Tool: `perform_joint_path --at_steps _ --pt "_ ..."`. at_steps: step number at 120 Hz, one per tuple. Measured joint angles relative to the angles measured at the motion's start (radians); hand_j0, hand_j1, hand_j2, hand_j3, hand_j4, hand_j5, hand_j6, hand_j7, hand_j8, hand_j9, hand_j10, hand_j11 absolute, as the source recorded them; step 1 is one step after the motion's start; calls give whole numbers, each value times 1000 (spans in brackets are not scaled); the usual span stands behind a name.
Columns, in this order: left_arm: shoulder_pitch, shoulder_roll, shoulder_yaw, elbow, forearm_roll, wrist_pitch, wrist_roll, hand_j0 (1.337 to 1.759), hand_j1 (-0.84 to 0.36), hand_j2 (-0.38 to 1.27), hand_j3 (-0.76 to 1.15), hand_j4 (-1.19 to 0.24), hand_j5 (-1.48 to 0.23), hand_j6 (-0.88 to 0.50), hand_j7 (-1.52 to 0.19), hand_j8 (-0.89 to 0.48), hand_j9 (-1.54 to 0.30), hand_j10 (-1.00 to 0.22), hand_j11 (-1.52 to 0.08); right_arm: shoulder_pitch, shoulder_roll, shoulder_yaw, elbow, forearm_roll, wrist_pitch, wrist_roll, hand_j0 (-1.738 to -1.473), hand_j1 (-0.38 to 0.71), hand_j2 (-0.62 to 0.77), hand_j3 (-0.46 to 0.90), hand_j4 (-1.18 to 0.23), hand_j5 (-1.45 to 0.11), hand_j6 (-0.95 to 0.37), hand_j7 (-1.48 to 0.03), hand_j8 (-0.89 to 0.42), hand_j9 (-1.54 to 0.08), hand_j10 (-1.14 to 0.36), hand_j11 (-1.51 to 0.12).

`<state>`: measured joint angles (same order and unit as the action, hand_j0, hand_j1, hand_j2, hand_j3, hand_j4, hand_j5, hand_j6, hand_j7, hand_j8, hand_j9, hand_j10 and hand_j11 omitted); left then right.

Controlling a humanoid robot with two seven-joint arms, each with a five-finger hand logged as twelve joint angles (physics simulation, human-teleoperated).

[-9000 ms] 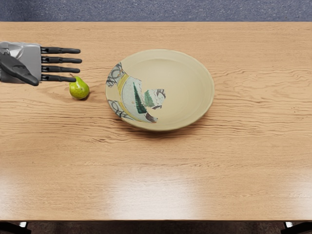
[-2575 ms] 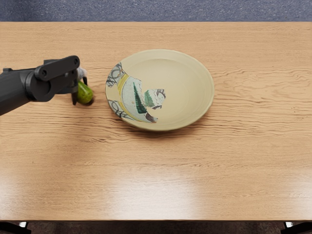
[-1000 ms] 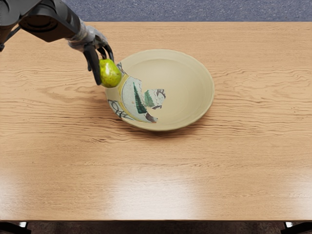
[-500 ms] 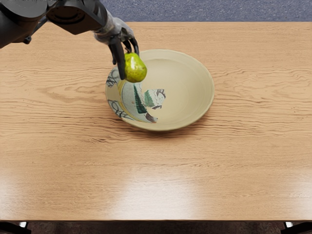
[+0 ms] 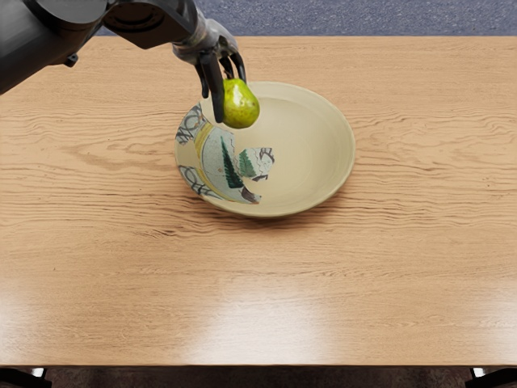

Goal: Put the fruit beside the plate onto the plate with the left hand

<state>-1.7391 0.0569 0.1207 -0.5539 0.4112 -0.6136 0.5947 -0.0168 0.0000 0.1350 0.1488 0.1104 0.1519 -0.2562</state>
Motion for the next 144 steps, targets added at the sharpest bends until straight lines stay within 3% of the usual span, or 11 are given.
perform_joint_path --at_steps 5,18,29,45,65,90,111,119,144 --pt "2 -2 0 0 1 29 -2 1654 -295 605 0 -476 -1032 -430 -1022 -763 -1024 -763 -1026 0 0 0 0 0 0 0 -1658 -310 -7 0 -33 -43 -33 -43 -33 -43 -33 -43" --pt "5 -8 1 -1 0 134 -5 1656 -57 360 0 -302 -637 -275 -631 -471 -632 -472 -633 1 0 1 1 0 0 0 -1658 -310 -7 0 -33 -43 -33 -43 -33 -43 -33 -43" --pt "3 -8 1 -2 0 169 -6 1657 81 232 0 -201 -416 -184 -413 -309 -413 -309 -414 1 0 1 1 0 0 0 -1658 -310 -7 0 -33 -43 -33 -43 -33 -43 -33 -43" --pt "3 -6 1 -11 -1 184 -7 1657 200 123 0 -114 -228 -105 -226 -170 -226 -170 -226 1 0 1 1 -1 0 0 -1658 -310 -7 0 -33 -43 -33 -43 -33 -43 -33 -43" --pt "10 27 1 -39 -28 184 -5 1658 283 55 0 -53 -101 -49 -100 -78 -101 -77 -101 1 0 1 2 -1 0 0 -1658 -310 -7 0 -33 -43 -33 -43 -33 -43 -33 -43" --pt "72 184 8 -191 -299 99 -1 1658 325 20 0 -20 -37 -19 -36 -29 -36 -28 -36 1 0 1 2 -1 0 0 -1658 -310 -7 0 -33 -43 -33 -43 -33 -43 -33 -43" --pt "102 377 7 -412 -562 69 0 1658 339 8 0 -8 -16 -8 -15 -12 -15 -12 -15 1 0 1 2 -1 0 0 -1658 -310 -7 0 -33 -43 -33 -43 -33 -43 -33 -43" --pt "156 447 -1 -508 -648 68 0 1658 342 6 0 -6 -11 -5 -11 -8 -11 -8 -11 1 0 1 2 -1 0 0 -1658 -310 -7 0 -33 -43 -33 -43 -33 -43 -33 -43" --pt "454 677 -190 -819 -770 61 1 1658 346 2 0 -1 -4 -1 -4 -2 -4 -2 -4 2 0 1 2 -1 0 0 -1658 -310 -7 0 -33 -43 -33 -43 -33 -43 -33 -43"
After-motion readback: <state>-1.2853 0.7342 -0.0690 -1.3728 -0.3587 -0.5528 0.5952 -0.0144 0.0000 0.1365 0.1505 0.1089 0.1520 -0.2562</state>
